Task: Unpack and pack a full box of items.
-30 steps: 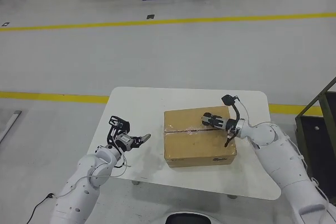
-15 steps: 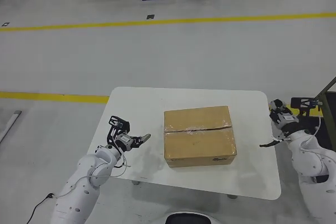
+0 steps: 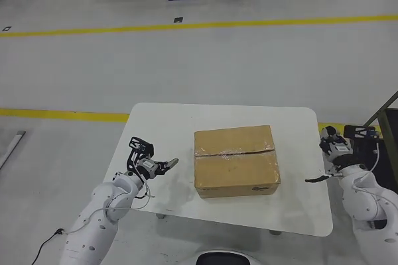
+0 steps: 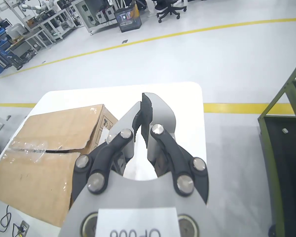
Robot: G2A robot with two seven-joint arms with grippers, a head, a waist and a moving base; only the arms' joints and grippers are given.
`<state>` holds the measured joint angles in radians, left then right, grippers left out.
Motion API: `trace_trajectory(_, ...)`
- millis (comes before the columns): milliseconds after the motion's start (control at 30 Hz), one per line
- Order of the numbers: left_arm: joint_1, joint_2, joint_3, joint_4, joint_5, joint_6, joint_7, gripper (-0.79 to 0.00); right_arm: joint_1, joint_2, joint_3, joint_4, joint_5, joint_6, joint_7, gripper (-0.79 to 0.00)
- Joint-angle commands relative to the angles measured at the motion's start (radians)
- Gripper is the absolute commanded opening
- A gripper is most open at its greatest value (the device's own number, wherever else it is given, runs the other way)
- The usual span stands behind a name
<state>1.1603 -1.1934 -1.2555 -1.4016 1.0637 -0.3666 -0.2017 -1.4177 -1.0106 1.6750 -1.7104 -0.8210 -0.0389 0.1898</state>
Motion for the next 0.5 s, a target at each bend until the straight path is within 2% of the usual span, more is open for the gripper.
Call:
trace_trajectory(0,0.000,0.000,0.000,0.000,0.000,0.000,0.000,0.000,-0.033,-0.007,0.005,-0.006,0.054,0.021,-0.109,-0.785)
trace_trajectory(100,0.000,0.000,0.000,0.000,0.000,0.000,0.000,0.000,-0.098,-0.008,0.019,-0.036,-0.032,0.008,-0.197,-0.785)
trace_trajectory(233,0.019,0.002,-0.051,-0.024,-0.042,0.072,0.042,0.000,-0.205,-0.013,0.049,-0.097,-0.058,-0.012,-0.269,-0.785)
trace_trajectory(467,0.148,0.009,-0.150,-0.164,-0.058,0.229,0.114,0.000,-0.390,-0.020,0.147,-0.235,-0.089,-0.006,-0.311,-0.785)
